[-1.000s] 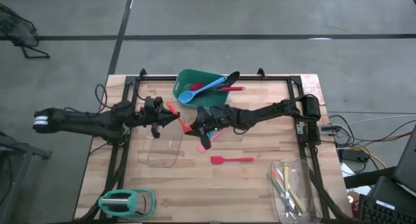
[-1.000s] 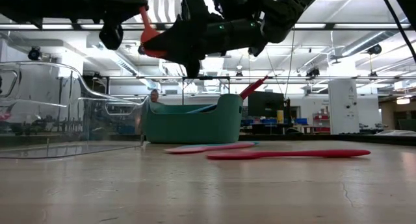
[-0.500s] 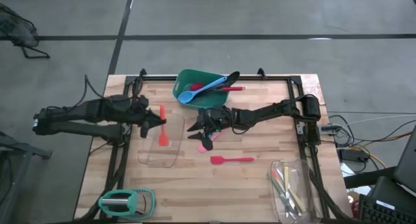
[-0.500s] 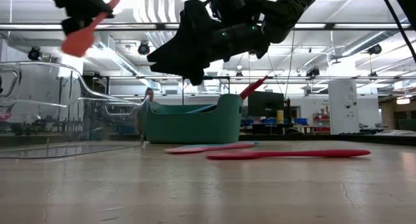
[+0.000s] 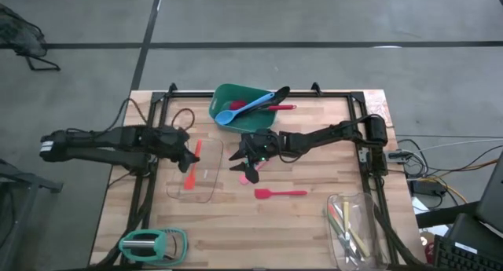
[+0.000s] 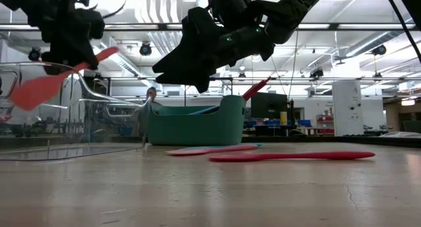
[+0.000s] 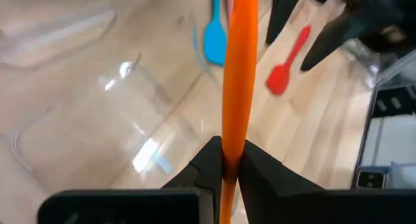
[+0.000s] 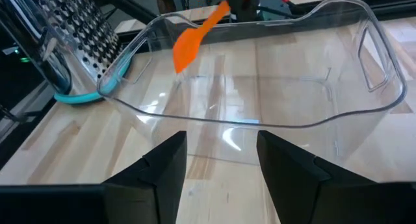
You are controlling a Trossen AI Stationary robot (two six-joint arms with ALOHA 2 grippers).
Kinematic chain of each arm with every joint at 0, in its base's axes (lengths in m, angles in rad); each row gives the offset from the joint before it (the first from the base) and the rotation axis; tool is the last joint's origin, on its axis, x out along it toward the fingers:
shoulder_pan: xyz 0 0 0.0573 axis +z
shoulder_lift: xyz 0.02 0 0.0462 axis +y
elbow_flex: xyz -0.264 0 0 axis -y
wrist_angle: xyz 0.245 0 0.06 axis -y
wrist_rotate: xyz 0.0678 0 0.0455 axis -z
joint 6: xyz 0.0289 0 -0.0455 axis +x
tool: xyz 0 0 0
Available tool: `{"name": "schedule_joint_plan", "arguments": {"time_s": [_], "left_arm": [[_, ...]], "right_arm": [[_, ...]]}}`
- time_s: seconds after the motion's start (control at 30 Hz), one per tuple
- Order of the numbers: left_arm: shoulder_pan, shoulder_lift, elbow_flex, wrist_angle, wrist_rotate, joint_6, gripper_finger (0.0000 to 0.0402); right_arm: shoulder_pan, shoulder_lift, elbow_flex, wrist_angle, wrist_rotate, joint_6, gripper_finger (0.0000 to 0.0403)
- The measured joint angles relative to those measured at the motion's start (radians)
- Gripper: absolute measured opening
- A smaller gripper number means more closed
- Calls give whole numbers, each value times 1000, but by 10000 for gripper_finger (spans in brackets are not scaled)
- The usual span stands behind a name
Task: Pick & Place Kitchen Items
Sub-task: Put the orange spatula into the left transparent bin, then put the red spatula into the left transparent bin
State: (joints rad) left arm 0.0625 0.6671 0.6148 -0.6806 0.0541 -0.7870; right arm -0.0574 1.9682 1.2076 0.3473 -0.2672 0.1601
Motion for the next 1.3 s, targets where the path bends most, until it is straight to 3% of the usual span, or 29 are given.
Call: {"name": "schedule_joint_plan", "arguments": {"time_s": [0.4, 0.9, 1.3], "left_arm": [[1, 93, -48, 46, 34, -4, 47], [1, 136, -48, 104, -11, 54, 117], [-1, 121, -48, 518, -22, 307, 124]], "right_arm": [[3, 0, 11, 8, 4, 12, 148], [25, 0, 11, 8, 5, 12, 103], [27, 0, 11, -5, 3, -28, 56]]}}
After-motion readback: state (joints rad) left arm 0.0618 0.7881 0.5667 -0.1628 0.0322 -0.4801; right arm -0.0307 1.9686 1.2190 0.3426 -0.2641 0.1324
